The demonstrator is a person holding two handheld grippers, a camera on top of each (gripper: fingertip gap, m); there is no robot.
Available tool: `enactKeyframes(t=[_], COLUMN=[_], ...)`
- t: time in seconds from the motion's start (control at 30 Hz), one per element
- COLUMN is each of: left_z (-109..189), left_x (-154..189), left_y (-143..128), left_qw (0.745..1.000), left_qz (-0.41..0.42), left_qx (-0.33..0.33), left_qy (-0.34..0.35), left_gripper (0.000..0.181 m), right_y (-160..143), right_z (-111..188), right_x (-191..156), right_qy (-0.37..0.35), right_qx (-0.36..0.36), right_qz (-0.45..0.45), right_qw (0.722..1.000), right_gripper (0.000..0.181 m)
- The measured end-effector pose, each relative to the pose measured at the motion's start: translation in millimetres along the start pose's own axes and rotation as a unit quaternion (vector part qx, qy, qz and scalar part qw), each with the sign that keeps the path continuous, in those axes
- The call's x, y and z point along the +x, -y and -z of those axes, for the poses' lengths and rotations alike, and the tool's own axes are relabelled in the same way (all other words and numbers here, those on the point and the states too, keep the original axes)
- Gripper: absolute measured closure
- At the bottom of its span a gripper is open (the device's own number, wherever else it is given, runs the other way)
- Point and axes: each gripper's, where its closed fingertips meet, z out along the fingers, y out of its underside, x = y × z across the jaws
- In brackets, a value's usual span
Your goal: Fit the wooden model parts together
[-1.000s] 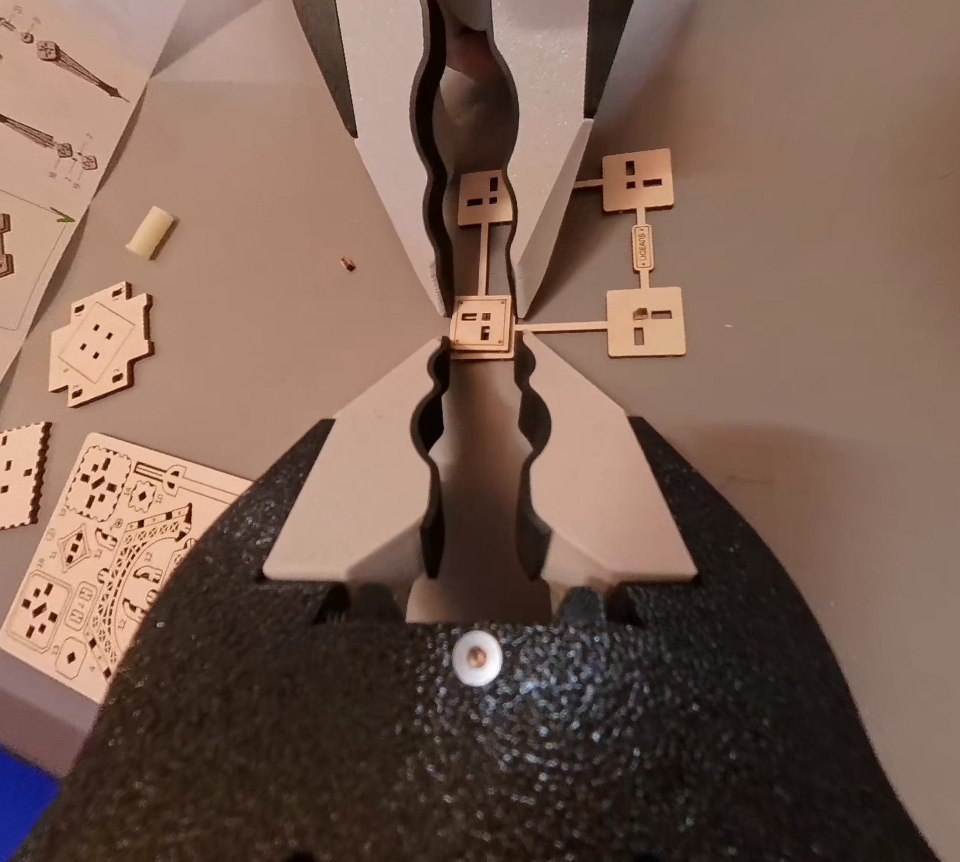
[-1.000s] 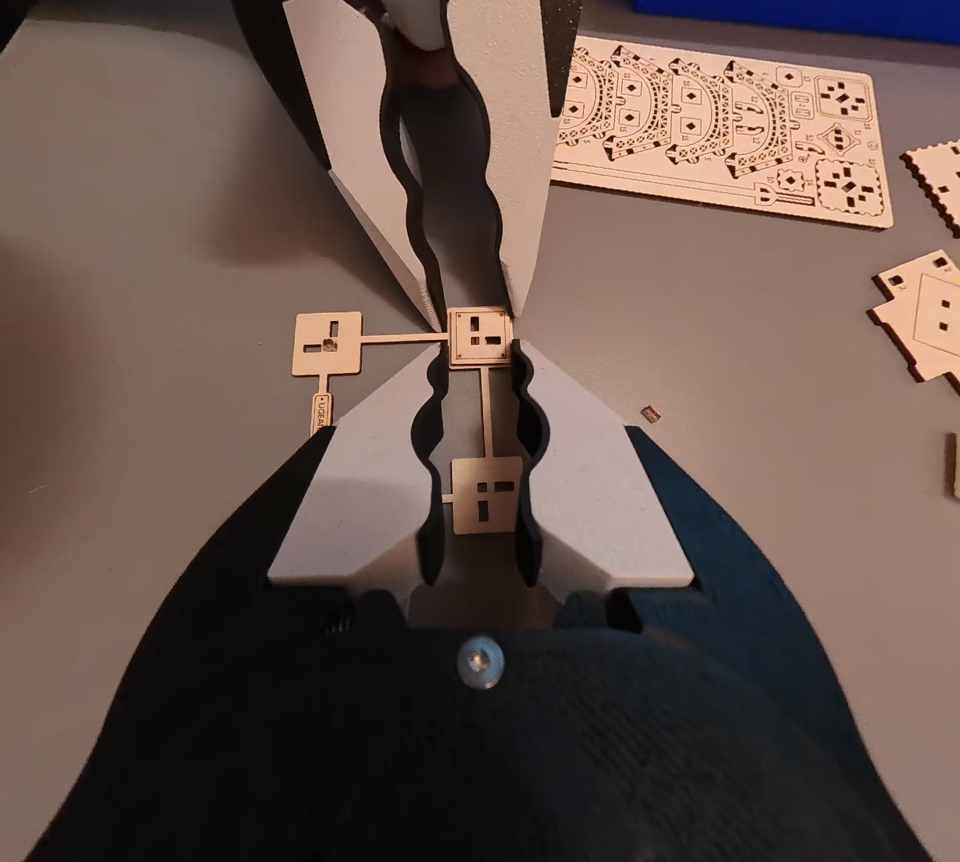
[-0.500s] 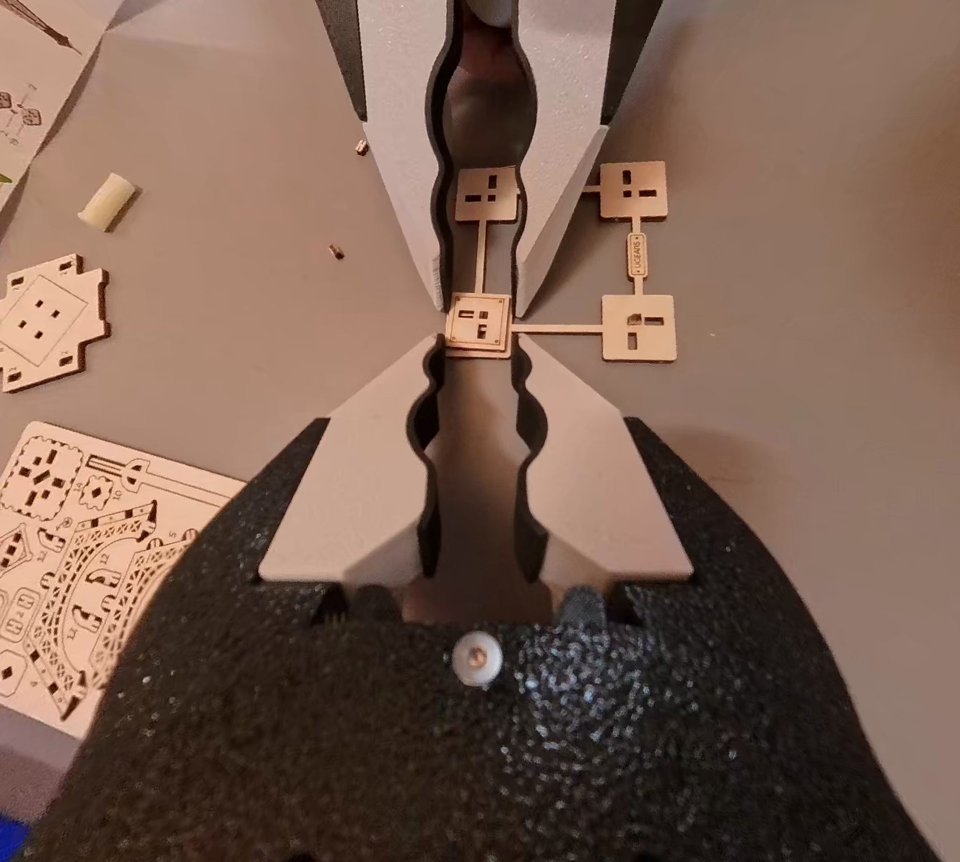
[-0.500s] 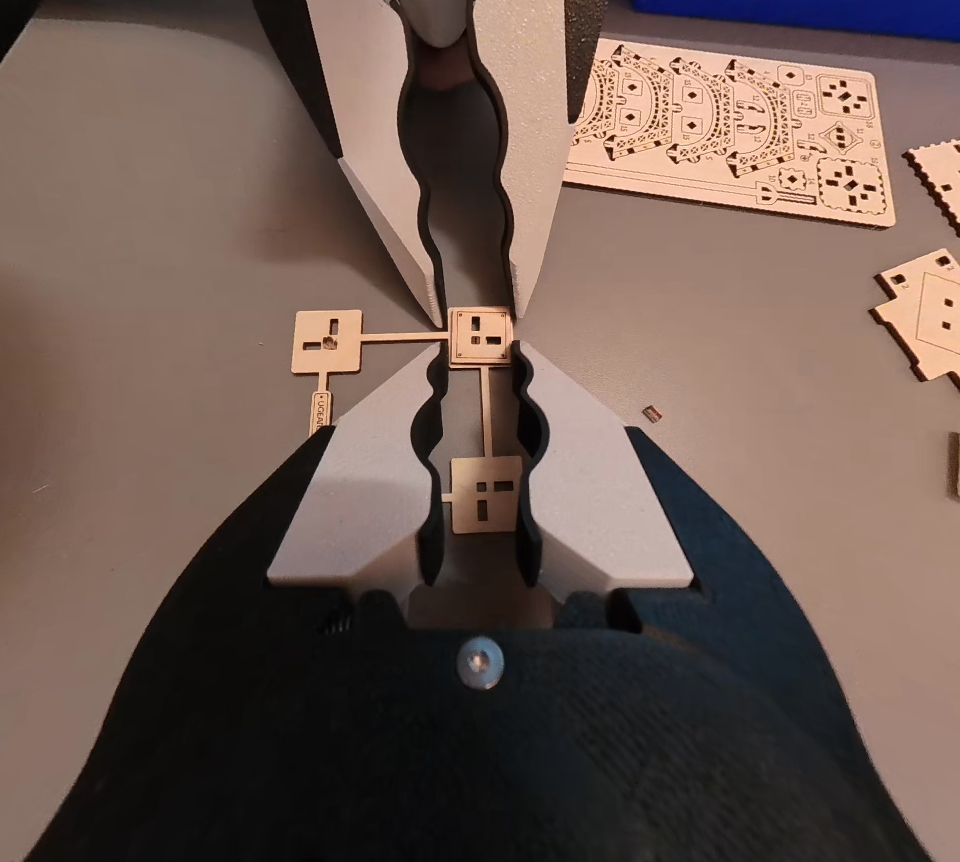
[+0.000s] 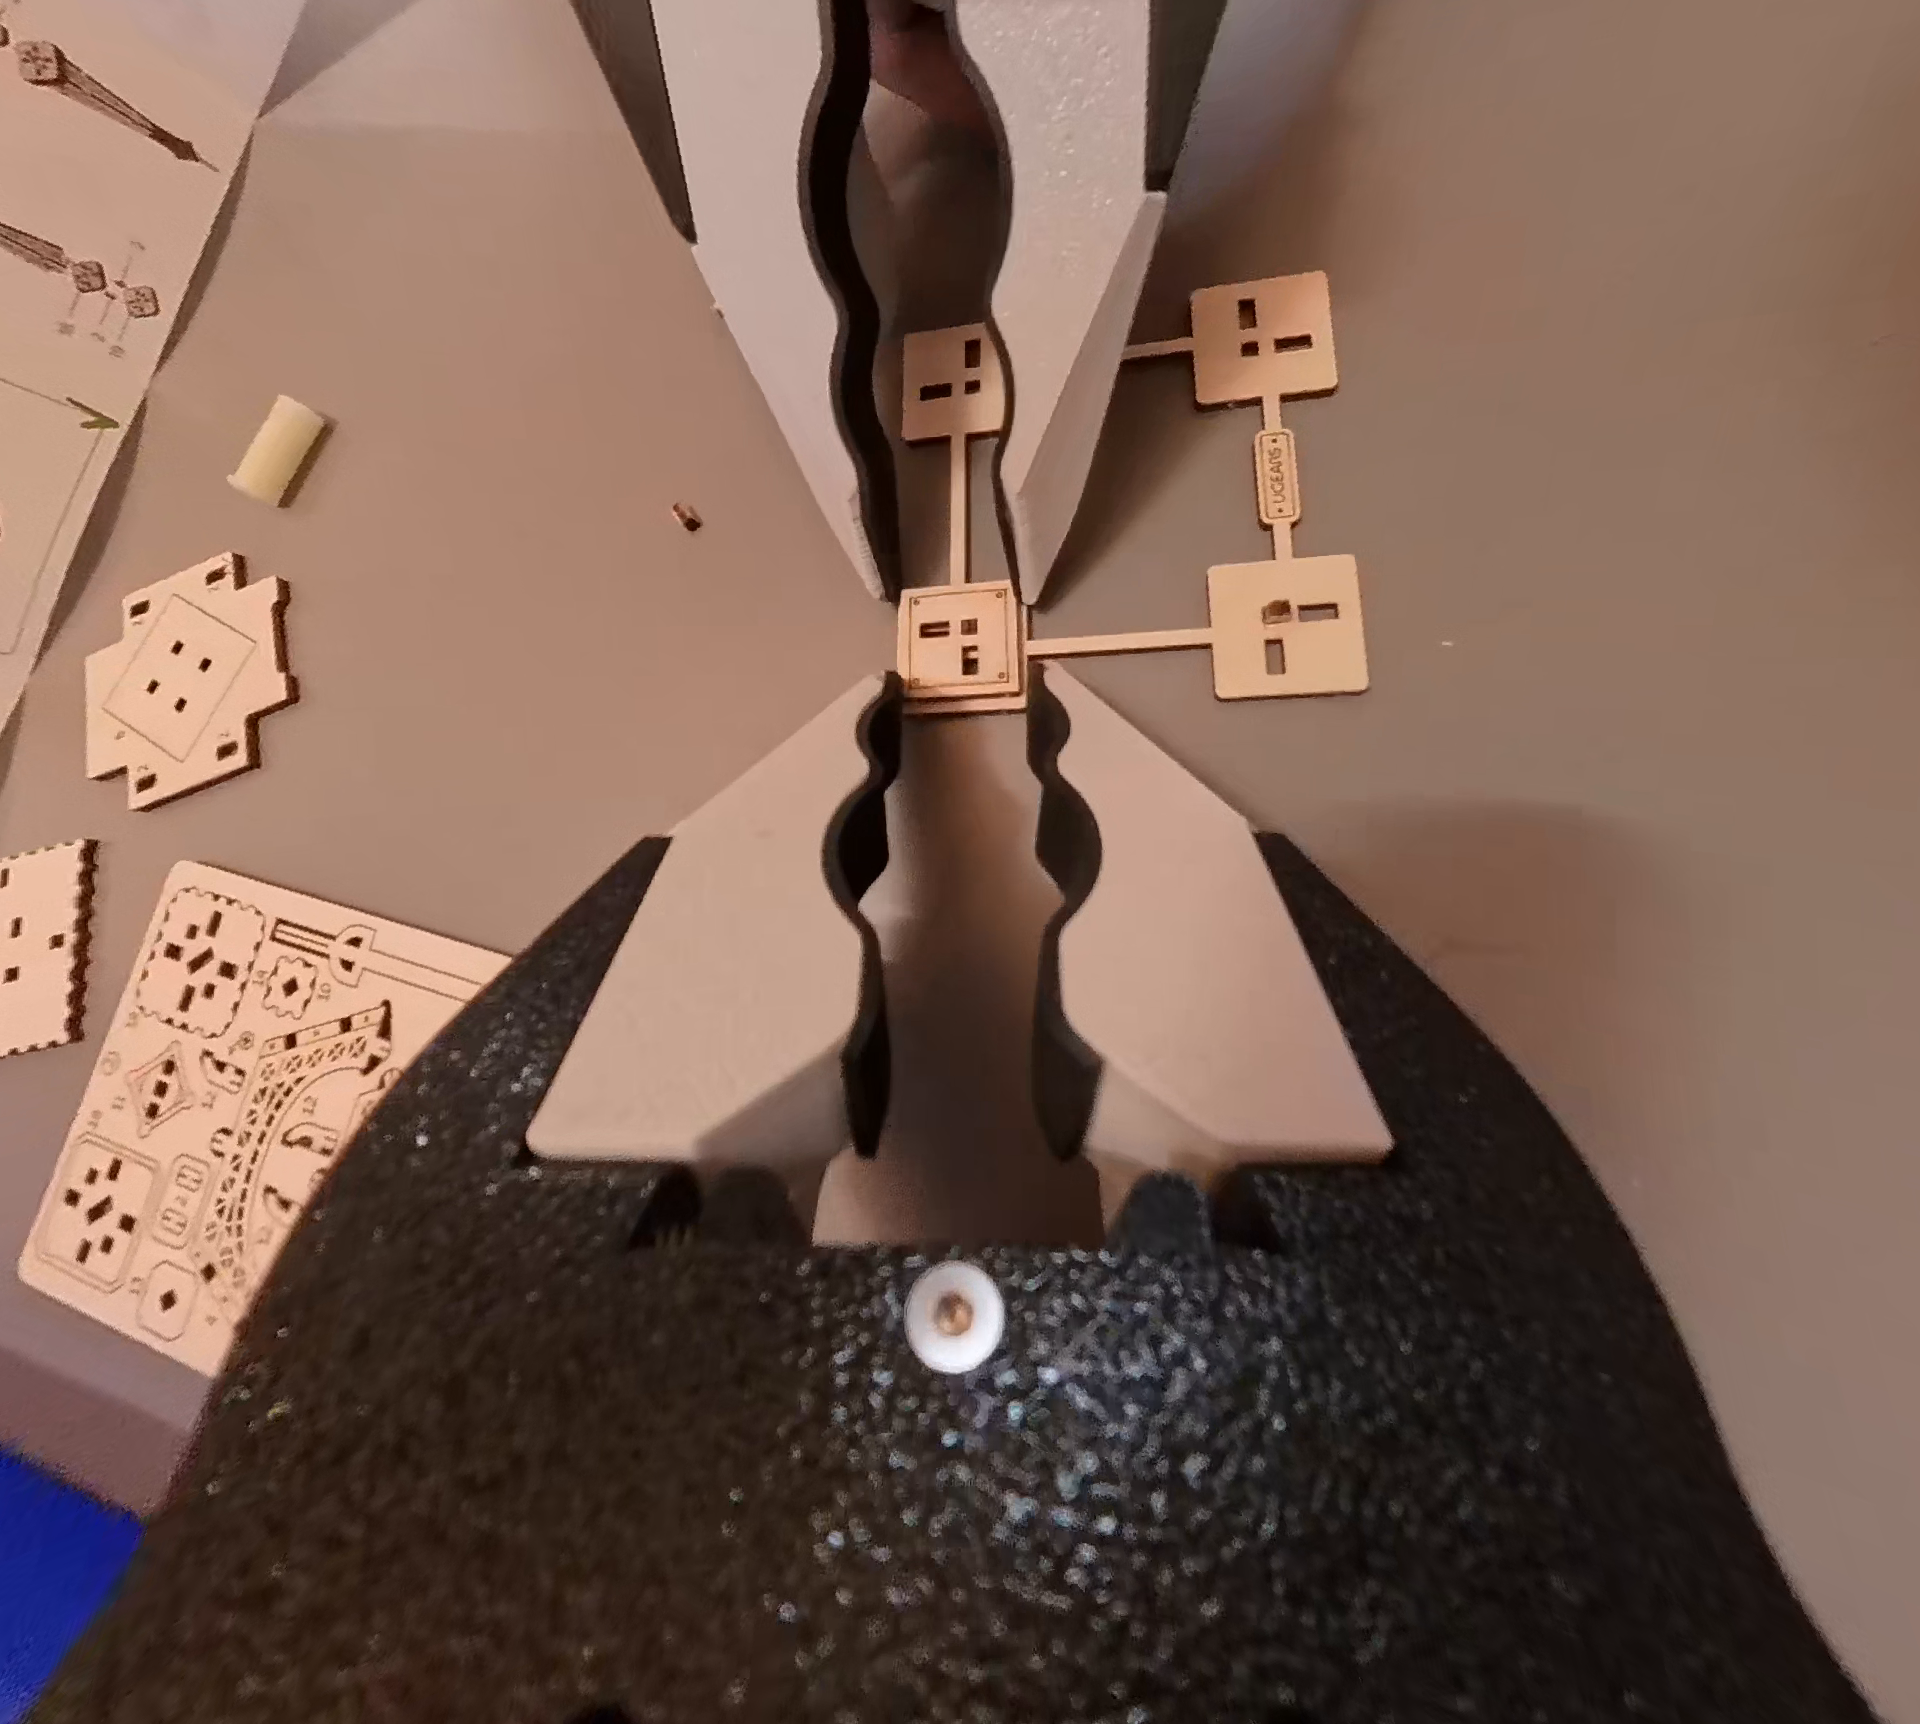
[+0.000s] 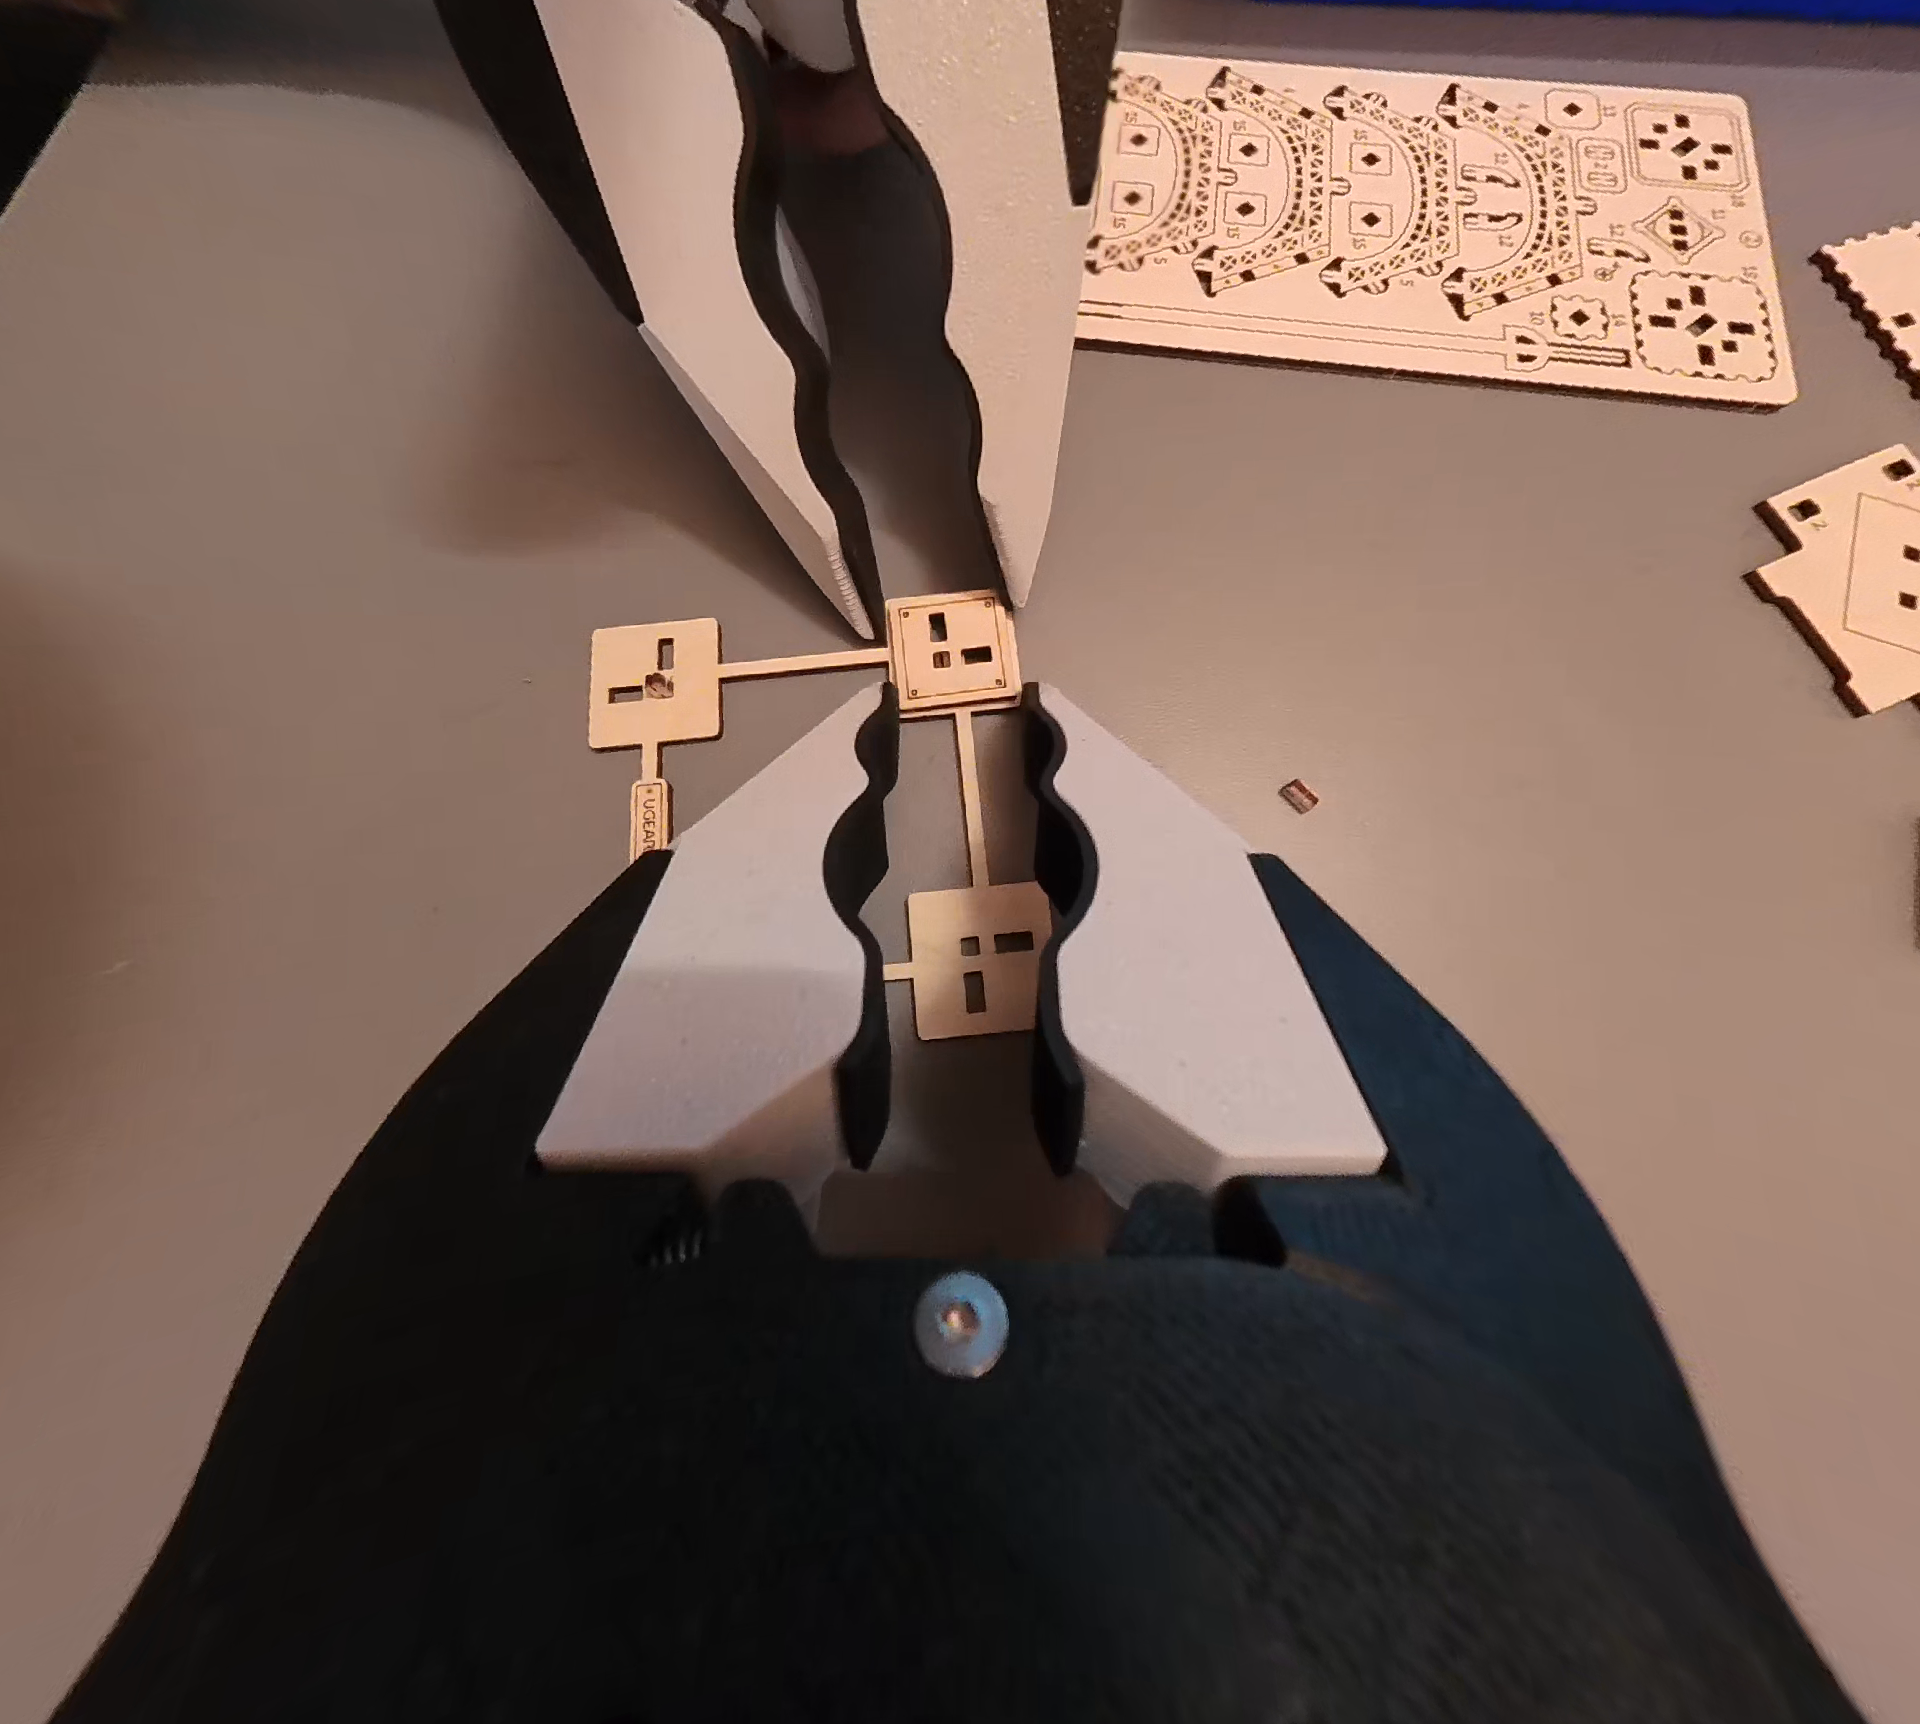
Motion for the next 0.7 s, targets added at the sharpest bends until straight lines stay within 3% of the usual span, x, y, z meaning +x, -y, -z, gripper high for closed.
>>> enactKeyframes(t=[0.3, 0.53, 0.7], left_z=[2.0, 7.5, 0.5], left_x=[-2.9, -7.4, -7.8], left_y=[-0.2, 12.1, 3.8], left_qw=[0.999, 0.997, 0.997], left_qz=[0.035, 0.07, 0.073], left_qx=[0.007, 0.042, 0.009], left_qy=[-0.005, -0.007, -0.006], left_gripper=[0.154, 0.181, 0.181], right_y=[-0.5, -0.3, -0.3], right_z=[-0.5, -1.1, -1.3], right_x=[0.2, -0.3, -0.5], right_qy=[-0.005, -0.008, -0.011], right_qx=[-0.001, -0.001, -0.001], right_qz=[0.001, 0.012, 0.016], right_qw=[1.0, 1.0, 1.0], right_gripper=[0.16, 0.16, 0.161])
